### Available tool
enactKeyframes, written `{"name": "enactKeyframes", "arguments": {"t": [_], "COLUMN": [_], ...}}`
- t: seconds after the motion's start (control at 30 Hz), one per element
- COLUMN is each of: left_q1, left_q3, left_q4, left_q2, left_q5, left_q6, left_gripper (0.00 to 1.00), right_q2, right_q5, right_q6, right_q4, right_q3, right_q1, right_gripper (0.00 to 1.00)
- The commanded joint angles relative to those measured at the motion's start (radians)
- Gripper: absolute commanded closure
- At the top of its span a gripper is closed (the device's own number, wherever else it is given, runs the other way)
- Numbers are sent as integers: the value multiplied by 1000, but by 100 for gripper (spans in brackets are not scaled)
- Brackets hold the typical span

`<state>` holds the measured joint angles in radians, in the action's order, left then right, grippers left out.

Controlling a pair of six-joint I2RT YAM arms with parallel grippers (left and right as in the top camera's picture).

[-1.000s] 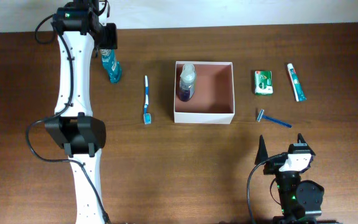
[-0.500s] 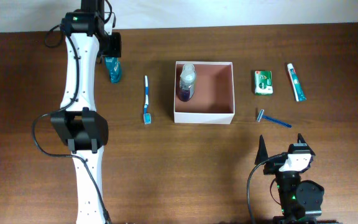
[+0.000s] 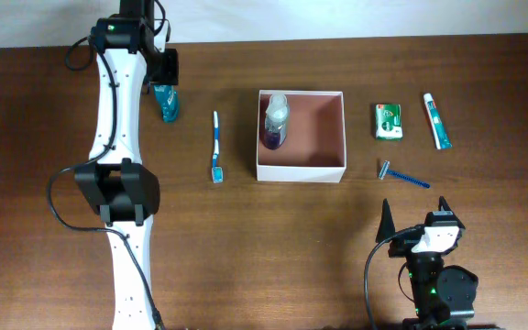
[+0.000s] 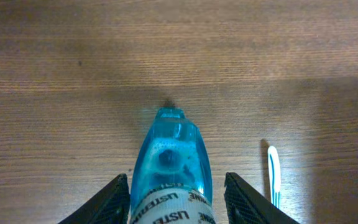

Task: Pack container
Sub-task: 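Move the left gripper to the Listerine bottle and grasp it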

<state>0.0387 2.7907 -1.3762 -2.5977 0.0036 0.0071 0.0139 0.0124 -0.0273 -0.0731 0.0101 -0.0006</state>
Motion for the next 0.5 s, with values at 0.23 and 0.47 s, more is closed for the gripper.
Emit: {"name": "enactKeyframes", "arguments": {"t": [0.23, 0.47], "left_q1": [-1, -1], "left_q3": [3, 4], "left_q4": [-14, -16], "left_q2": [-5, -3], "left_q5": [-19, -29], "left_q6": [16, 16], "left_gripper": [66, 78], "right_q2": [-10, -10], "right_q5": [-2, -2], "right_q6": [1, 1], "right_q4": [-7, -7], "right_q3": [-5, -5], "right_q1": [-6, -6], "right_gripper": [2, 1]}}
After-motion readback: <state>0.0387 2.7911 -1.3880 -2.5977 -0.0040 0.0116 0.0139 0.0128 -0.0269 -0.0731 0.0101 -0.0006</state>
